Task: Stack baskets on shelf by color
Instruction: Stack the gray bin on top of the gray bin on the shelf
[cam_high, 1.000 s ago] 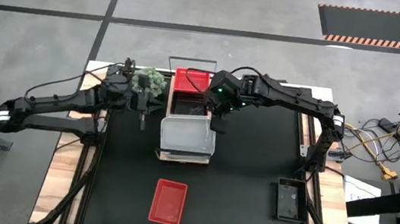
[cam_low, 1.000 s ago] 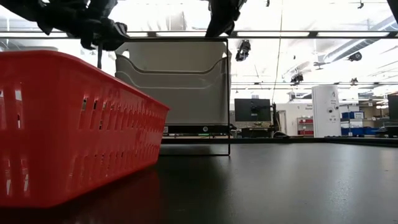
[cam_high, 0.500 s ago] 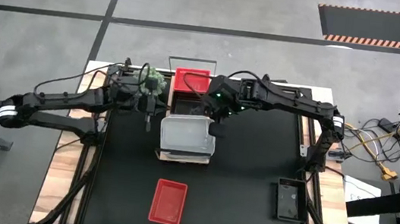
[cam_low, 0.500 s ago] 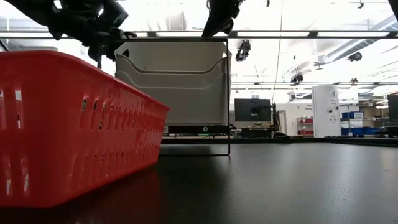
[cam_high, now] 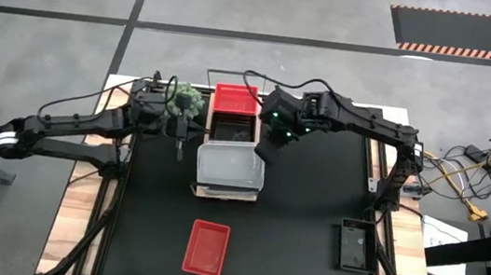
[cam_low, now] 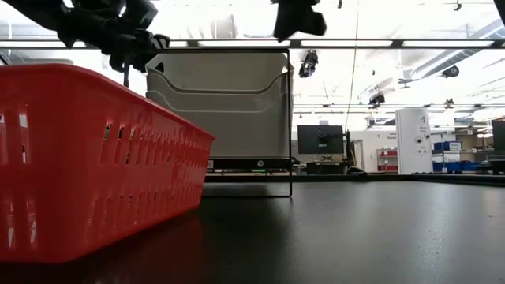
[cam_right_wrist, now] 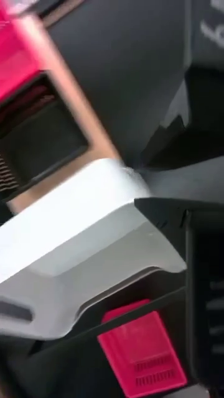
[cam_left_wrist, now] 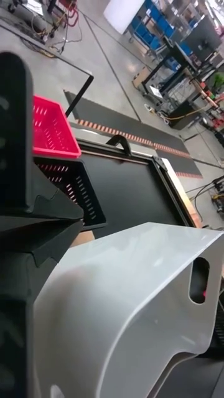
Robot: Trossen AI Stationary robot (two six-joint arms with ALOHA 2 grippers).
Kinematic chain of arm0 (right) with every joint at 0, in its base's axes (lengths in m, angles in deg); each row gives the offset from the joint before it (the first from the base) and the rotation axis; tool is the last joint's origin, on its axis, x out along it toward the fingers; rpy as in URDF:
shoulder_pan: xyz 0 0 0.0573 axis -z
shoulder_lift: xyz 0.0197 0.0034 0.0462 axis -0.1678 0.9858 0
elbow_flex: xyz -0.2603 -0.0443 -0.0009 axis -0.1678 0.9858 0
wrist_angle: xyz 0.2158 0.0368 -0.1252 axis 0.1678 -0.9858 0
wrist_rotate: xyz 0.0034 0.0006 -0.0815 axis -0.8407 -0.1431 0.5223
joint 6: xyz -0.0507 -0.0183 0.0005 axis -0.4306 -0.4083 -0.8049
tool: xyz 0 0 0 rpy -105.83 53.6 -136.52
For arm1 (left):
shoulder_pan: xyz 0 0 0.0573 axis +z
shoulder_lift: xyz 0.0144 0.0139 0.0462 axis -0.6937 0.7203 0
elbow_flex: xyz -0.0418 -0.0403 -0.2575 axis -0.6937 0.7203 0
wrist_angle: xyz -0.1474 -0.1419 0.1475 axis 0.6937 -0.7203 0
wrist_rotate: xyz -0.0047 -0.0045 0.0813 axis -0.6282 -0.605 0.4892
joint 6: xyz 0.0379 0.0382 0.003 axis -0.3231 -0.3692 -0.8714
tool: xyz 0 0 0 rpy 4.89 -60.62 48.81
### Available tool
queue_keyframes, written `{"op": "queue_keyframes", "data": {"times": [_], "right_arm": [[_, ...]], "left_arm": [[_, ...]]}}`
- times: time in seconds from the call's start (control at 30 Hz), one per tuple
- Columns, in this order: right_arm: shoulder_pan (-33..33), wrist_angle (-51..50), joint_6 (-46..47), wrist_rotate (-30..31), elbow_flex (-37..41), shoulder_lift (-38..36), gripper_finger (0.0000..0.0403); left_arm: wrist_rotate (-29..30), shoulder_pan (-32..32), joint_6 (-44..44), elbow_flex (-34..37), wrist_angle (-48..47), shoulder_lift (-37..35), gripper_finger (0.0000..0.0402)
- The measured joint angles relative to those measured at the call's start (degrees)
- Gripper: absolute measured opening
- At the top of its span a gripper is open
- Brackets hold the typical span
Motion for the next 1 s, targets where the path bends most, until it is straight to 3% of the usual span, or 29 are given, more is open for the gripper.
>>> {"op": "queue_keyframes", "data": {"times": [0.23,0.4,0.53,1.0], "right_arm": [[-2.59,-3.84,8.8,0.0,2.19,0.04,0.0147],[-4.67,-3.64,12.06,1.1,4.01,0.04,0.0181],[-5.9,-2.51,13.76,4.23,5.74,0.07,0.0187],[-7.23,4.34,15.83,5.11,12.23,0.11,0.0182]], "left_arm": [[0.0,0.0,0.04,0.3,0.16,-0.69,0.0],[0.0,0.0,0.07,0.33,0.06,-0.6,0.0],[0.0,0.0,0.07,0.33,-0.06,-0.6,0.0],[-0.02,0.0,0.11,0.35,-0.24,-0.58,0.0]]}}
